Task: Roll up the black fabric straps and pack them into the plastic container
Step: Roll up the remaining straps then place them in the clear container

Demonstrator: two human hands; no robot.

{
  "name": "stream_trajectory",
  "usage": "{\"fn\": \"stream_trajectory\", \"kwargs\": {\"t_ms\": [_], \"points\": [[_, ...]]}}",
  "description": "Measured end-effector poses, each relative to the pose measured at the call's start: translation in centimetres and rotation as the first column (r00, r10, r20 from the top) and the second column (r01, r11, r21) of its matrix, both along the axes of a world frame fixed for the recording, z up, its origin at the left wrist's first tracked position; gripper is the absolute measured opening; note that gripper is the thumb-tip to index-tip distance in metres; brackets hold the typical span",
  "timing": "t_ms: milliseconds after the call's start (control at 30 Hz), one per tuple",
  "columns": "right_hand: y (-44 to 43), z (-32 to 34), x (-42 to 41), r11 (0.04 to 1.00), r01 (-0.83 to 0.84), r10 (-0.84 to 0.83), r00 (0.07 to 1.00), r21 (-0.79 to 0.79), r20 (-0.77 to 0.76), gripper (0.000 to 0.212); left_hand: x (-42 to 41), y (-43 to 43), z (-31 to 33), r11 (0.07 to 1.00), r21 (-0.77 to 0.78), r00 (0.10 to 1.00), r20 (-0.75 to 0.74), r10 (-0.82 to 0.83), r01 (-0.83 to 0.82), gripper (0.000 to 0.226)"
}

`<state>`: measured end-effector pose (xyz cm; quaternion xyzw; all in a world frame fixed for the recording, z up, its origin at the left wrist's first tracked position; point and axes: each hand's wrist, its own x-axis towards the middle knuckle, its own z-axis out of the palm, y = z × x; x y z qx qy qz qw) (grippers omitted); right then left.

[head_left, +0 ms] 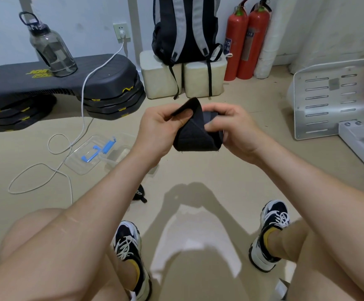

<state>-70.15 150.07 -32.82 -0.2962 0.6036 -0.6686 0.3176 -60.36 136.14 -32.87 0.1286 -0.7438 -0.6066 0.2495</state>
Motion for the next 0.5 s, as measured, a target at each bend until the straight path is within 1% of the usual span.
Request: {"fn": "stream_trajectory", "kwargs": {"t_ms": [67, 100, 133, 167, 233, 267, 300, 367, 400, 467, 500], "points": [[-0.2, 0.2, 0.2, 0.998, 0.031, -0.020, 0.983, -0.059, 0.180, 0.037, 0.0, 0.1, 0.2, 0.998, -0.039, 0.999, -0.031, 0.044, -0.045, 0.022], [-0.3, 0.3, 0.3, 0.996, 0.059, -0.044, 0.972, -0.062, 0.229, 0.034, 0.0, 0.1, 0.2, 0.996, -0.067, 0.997, -0.055, 0.058, -0.062, 0.022], [-0.3, 0.2, 0.3, 0.998, 0.052, -0.040, 0.966, -0.040, 0.255, 0.031, 0.0, 0.3, 0.2, 0.992, -0.099, 0.995, -0.080, 0.066, -0.073, 0.021], [-0.2, 0.3, 0.3, 1.000, 0.005, -0.010, 0.964, 0.016, 0.266, 0.030, 0.0, 0.4, 0.3, 0.988, -0.131, 0.992, -0.106, 0.066, -0.080, 0.020], [0.3, 0.4, 0.4, 0.979, -0.106, 0.060, 0.965, 0.172, 0.256, 0.039, 0.2, 0.8, 0.3, 0.980, -0.174, 0.987, -0.146, 0.067, -0.092, 0.022], [0.4, 0.5, 0.4, 0.969, -0.122, 0.066, 0.965, 0.214, 0.252, 0.040, 0.3, 0.8, 0.5, 0.978, -0.181, 0.986, -0.152, 0.075, -0.102, 0.023], [0.5, 0.4, 0.3, 0.970, -0.114, 0.056, 0.965, 0.216, 0.257, 0.037, 0.4, 0.7, 0.5, 0.977, -0.181, 0.986, -0.147, 0.082, -0.108, 0.023], [0.6, 0.4, 0.2, 0.984, -0.059, 0.015, 0.968, 0.168, 0.252, 0.027, 0.5, 0.5, 0.6, 0.979, -0.179, 0.989, -0.122, 0.079, -0.100, 0.024], [0.5, 0.5, 0.1, 0.988, -0.037, 0.000, 0.971, 0.149, 0.240, 0.026, 0.5, 0.5, 0.7, 0.979, -0.182, 0.992, -0.099, 0.073, -0.090, 0.026], [0.3, 0.3, 0.0, 0.992, -0.020, -0.006, 0.978, 0.122, 0.210, 0.029, 0.6, 0.2, 1.0, 0.972, -0.217, 0.995, -0.057, 0.077, -0.088, 0.029], [0.2, 0.3, -0.1, 0.994, -0.013, -0.009, 0.979, 0.104, 0.205, 0.031, 0.7, -0.1, 1.2, 0.960, -0.261, 0.994, -0.045, 0.095, -0.103, 0.029]]}}
